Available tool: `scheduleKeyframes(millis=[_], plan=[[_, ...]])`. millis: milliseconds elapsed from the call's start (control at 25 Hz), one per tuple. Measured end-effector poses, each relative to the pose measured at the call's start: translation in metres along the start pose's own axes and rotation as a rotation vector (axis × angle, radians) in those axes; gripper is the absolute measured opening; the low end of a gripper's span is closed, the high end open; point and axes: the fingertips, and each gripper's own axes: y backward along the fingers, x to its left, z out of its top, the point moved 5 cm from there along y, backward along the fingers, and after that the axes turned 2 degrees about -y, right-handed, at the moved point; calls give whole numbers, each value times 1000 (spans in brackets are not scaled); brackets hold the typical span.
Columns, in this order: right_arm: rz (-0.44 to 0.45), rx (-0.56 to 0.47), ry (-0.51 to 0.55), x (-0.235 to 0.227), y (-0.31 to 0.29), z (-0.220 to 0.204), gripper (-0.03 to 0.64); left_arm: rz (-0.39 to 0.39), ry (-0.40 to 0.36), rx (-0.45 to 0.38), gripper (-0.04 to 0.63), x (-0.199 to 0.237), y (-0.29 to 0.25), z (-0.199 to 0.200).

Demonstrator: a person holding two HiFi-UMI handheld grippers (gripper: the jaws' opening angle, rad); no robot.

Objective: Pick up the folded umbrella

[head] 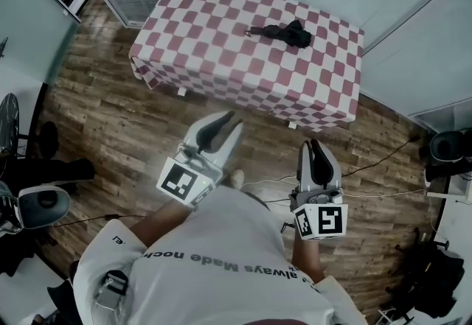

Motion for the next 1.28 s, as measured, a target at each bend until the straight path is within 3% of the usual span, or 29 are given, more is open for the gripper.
scheduleKeyframes(millis=[320,560,1280], plan=[[11,18,-21,-16,-17,-2,55,17,8,26,87,13,-18,-6],[16,30,-19,-25,-51,-3,55,11,-27,23,86,37,-41,-7],[9,28,-12,-41,-229,26,55,-30,-9,24,87,188,-135,4]])
